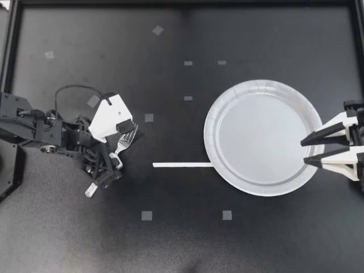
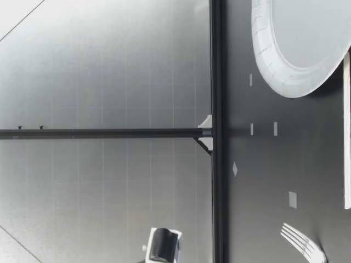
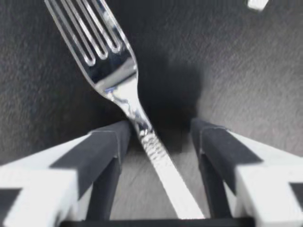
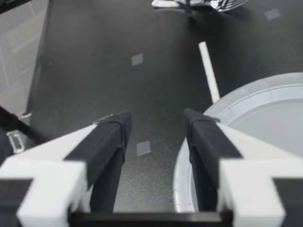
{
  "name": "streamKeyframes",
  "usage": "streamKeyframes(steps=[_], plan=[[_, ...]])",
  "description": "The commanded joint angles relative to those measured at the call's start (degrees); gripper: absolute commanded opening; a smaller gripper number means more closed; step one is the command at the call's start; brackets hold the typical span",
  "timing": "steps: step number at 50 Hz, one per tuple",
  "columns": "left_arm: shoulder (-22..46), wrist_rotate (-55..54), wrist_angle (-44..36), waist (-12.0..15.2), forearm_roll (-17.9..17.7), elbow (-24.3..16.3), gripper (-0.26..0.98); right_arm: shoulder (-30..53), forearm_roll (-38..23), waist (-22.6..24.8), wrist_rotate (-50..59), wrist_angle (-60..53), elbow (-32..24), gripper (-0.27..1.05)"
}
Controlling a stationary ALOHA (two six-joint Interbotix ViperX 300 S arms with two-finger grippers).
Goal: Pick up the fork and place it on the plate.
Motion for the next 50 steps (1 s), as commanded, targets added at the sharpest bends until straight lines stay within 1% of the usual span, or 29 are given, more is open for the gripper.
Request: streamKeyframes(steps=[1,13,25,30,35,39,41,44,50], plan=[[0.6,-0.1,-1.1,0.4,0.0,-0.6,0.5,0.5,0.1,0.6,0.7,-0.7,-0.7,0.52],[-0.5,0.1,0.1,0.6,0.1,-0.4,0.49,0.4,0.1,0.6,0.6,-1.6,-0.3,0.52],[-0.3,0.1,1.5,0.6,0.1,-0.4,0.48,0.5,0.1,0.6,0.6,-3.2,-0.3,0.52],[-0.2,0.2,2.2,0.6,0.3,-0.2,0.38,0.5,0.0,0.6,0.6,-3.4,-0.3,0.52],[-0.3,0.3,2.3,0.6,0.5,-0.2,0.23,0.6,0.0,0.6,0.7,-3.8,-0.2,0.52],[-0.3,0.3,2.3,0.6,1.4,-0.4,0.1,0.5,0.1,0.6,0.8,-4.1,0.0,0.52],[-0.2,0.2,2.3,0.6,1.8,-0.4,0.05,0.6,0.1,0.6,0.8,-4.3,0.2,0.52],[-0.3,0.3,2.2,0.6,2.0,-0.7,0.03,0.5,0.1,0.6,0.8,-4.6,0.3,0.52],[-1.3,0.6,2.3,0.6,2.0,-1.7,0.03,0.4,0.0,0.6,0.8,-5.6,0.1,0.52]])
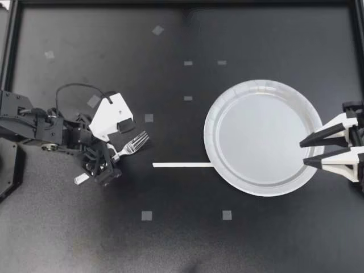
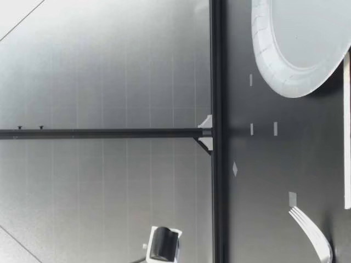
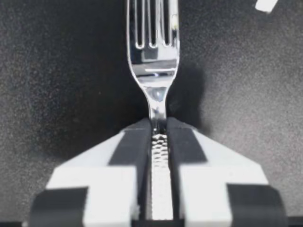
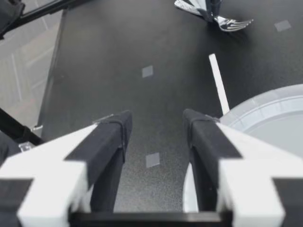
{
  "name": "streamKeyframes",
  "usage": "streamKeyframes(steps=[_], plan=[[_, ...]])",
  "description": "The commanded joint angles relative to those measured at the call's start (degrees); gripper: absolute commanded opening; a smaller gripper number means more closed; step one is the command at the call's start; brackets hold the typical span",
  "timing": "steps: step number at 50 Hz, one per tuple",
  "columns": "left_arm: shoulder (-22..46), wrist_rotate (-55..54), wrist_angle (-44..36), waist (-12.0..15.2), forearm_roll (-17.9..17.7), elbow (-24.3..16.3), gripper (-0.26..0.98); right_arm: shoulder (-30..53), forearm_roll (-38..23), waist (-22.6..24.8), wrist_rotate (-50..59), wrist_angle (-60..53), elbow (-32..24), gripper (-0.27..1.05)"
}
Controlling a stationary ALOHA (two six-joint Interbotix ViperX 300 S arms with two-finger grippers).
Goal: Pick up the fork and place it on the plate.
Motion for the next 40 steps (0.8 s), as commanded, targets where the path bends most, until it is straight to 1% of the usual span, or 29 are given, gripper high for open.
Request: streamKeyframes(steps=[1,7,12,15,20,24,30,36,40], plan=[[-1.6,0.2,0.1,0.0,0.2,-1.5,0.03,0.3,0.0,0.4,0.0,-1.8,-0.8,0.52],[-4.9,0.4,2.3,0.0,0.3,-4.1,0.03,0.4,0.0,0.4,0.0,-2.4,-0.9,0.52],[-8.3,2.2,6.8,0.0,0.4,-7.5,0.03,1.1,0.0,0.4,-0.1,-2.8,-0.7,0.52],[-9.9,3.5,7.9,0.0,0.4,-9.2,0.03,1.7,0.0,0.4,-0.3,-3.3,-0.6,0.52],[-12.5,5.7,6.7,0.0,0.4,-12.7,0.03,2.5,-0.1,0.4,-0.8,-6.1,-0.5,0.52],[-13.6,7.6,1.2,0.0,0.6,-13.9,0.03,2.8,-0.3,0.3,-1.1,-9.9,-0.1,0.52],[-14.3,11.2,-13.4,0.1,0.6,-13.6,0.03,4.2,-0.7,0.4,-1.7,-17.6,1.3,0.52],[-14.3,13.4,-30.1,1.4,0.6,-13.8,0.03,6.9,-0.6,0.3,-2.3,-22.9,1.5,0.52],[-14.2,13.8,-37.8,2.4,0.6,-14.4,0.03,9.3,-0.7,0.3,-3.3,-25.2,0.5,0.52]])
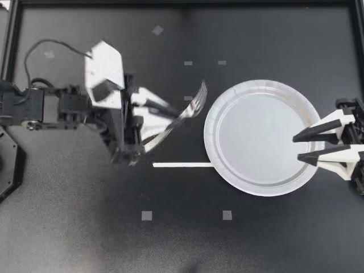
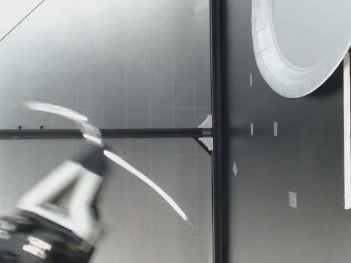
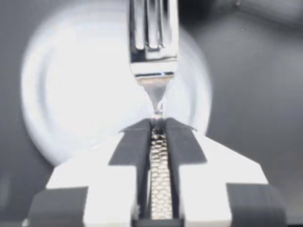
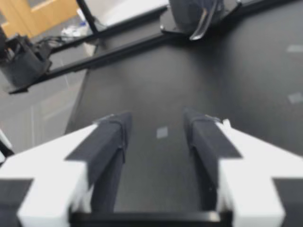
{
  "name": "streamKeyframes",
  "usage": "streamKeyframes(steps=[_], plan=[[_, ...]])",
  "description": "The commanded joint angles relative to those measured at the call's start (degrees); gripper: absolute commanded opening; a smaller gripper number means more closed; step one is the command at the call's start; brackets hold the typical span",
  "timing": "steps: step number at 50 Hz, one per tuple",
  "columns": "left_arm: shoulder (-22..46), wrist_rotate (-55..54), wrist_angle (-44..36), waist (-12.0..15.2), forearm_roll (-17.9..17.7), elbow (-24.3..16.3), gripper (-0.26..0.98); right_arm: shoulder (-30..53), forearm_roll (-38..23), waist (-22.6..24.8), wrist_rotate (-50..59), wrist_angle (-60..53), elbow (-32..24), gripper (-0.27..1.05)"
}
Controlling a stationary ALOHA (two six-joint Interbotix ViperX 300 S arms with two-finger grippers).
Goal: Pick up the fork and place it on the plate.
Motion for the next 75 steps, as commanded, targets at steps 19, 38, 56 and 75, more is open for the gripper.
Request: streamKeyframes(steps=[19,38,56,75], plan=[[1.8,5.3,-17.2,2.5,0.4,-9.1,0.03,20.7,0.4,-1.8,-5.4,-11.8,-11.7,0.53],[9.0,5.2,-24.1,1.2,2.1,-14.9,0.03,31.4,0.4,-5.7,-5.4,-21.5,-15.0,0.53],[10.2,4.7,-24.3,-0.5,3.0,-16.3,0.03,32.2,0.3,-6.8,-5.7,-23.6,-16.6,0.53],[12.5,4.7,-26.7,-0.6,3.1,-16.7,0.03,32.0,-0.2,-6.5,-5.3,-23.6,-16.8,0.53]])
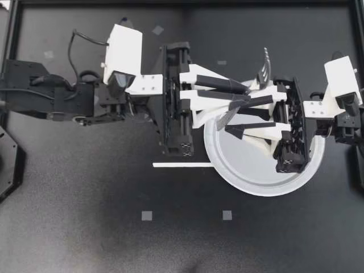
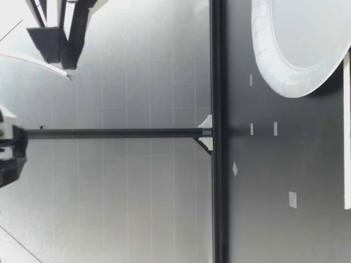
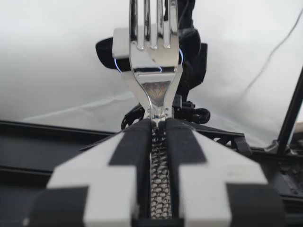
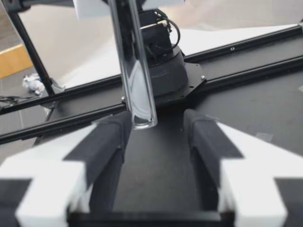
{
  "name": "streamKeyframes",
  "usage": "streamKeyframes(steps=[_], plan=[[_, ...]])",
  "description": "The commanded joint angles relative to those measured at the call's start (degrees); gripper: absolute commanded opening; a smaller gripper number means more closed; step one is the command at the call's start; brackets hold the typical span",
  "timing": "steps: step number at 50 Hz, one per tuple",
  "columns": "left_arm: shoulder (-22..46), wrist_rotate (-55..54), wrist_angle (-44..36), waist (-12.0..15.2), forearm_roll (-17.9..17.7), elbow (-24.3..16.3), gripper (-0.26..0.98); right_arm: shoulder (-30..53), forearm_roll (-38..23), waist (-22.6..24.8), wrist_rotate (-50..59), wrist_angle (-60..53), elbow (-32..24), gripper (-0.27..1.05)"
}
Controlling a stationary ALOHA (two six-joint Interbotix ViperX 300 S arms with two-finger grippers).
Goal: Pick up the fork and place it on the plate.
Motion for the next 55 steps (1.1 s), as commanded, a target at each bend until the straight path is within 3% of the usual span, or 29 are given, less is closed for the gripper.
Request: streamKeyframes(steps=[1,34,41,49,55], plan=[[0.0,0.0,-1.1,-0.1,0.0,-1.5,0.03,-0.2,-0.1,0.0,0.1,-0.7,-1.2,0.53],[0.0,0.6,-1.1,-0.1,0.1,-2.5,0.03,0.5,-0.4,1.0,0.5,-0.4,-0.9,0.49],[0.1,0.6,-0.9,-0.1,0.1,-2.5,0.03,0.3,-0.4,1.0,0.1,-0.4,-0.8,0.31],[0.2,0.5,-0.8,-0.2,0.1,-2.2,0.03,-1.1,-0.4,1.0,-0.2,-0.6,-0.5,-0.03],[0.1,0.4,-0.7,-0.2,0.1,-2.0,0.03,-2.3,-0.4,1.0,-0.2,-0.6,-0.1,-0.12]])
